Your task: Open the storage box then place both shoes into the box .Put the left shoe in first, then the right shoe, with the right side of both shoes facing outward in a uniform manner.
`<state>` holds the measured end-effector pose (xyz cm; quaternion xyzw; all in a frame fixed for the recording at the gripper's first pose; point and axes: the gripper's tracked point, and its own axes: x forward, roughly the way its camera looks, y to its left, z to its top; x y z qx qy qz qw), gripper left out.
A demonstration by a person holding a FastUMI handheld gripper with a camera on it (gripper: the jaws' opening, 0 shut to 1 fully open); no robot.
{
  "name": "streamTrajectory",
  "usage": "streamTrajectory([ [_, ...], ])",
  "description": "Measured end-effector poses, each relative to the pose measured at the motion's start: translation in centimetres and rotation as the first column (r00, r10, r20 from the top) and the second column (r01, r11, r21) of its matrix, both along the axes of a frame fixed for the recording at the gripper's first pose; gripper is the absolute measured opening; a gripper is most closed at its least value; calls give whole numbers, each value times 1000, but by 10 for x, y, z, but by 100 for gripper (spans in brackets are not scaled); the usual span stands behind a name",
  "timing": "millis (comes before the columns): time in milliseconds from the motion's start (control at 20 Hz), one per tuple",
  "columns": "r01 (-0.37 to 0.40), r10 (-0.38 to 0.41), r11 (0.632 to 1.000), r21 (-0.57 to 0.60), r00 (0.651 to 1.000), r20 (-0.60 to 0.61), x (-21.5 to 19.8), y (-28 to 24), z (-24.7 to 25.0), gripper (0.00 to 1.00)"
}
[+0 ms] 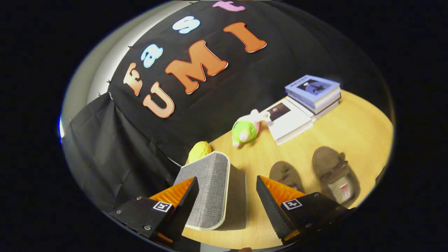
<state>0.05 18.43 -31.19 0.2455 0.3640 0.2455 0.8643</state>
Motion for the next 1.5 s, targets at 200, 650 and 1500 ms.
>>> streamTrajectory([
  [200, -19, 29, 995, 99, 995, -98, -2, 25, -28, 98],
  [650, -51, 99, 974, 223, 973, -211, -5, 62, -52, 98],
  [1500, 8, 91, 932, 361, 963, -256, -6, 63, -21, 23],
])
